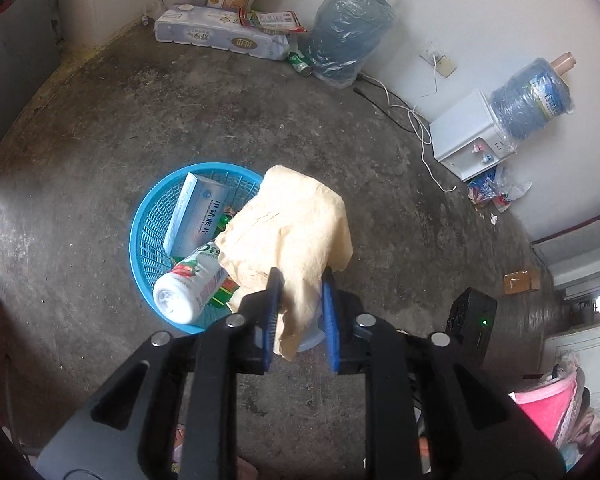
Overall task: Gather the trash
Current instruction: 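Open both grippers to drop the cloth and bowl into the wastebasket, then move both open grippers back over the table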
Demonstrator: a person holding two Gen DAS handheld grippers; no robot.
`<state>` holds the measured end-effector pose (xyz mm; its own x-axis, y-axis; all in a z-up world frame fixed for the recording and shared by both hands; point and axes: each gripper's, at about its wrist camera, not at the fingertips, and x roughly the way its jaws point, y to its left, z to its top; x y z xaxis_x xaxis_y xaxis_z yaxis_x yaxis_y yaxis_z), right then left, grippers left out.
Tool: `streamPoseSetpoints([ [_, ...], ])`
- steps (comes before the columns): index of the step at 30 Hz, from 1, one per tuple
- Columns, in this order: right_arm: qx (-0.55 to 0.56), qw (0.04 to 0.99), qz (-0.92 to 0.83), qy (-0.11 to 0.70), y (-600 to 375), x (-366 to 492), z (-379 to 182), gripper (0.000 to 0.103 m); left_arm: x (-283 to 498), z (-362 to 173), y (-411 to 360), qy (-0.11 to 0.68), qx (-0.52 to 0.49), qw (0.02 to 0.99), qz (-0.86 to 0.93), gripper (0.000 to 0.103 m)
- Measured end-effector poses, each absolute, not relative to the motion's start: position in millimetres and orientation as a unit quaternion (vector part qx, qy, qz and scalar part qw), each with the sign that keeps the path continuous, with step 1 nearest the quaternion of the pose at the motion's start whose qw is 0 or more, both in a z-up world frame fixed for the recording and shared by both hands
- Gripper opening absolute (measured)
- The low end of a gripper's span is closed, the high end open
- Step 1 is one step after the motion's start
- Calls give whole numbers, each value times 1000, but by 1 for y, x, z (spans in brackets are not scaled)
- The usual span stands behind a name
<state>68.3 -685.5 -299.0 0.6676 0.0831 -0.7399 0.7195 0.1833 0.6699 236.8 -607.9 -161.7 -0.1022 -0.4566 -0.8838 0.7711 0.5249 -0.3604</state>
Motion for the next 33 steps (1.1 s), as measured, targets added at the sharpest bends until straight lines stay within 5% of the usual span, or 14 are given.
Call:
streamPoseSetpoints([
  [1,600,684,-232,344,-689,75,-311,23,239,-169,-611,577,140,661,-460,41],
  [3,602,669,-252,356,-689,79,-325,34,245,-178,-611,584,134,661,-451,41],
  [10,599,680,-247,344,-676,58,-323,37,245,-161,-583,572,120,666,-464,41],
  [21,540,741,-237,321,-634,6,-236,39,195,-45,-490,485,123,697,-514,42],
  [30,373,852,-185,318,-550,5,-113,55,147,35,-350,394,107,761,-504,59],
  [33,312,883,-170,309,-515,8,-74,67,135,48,-294,375,83,786,-484,65],
])
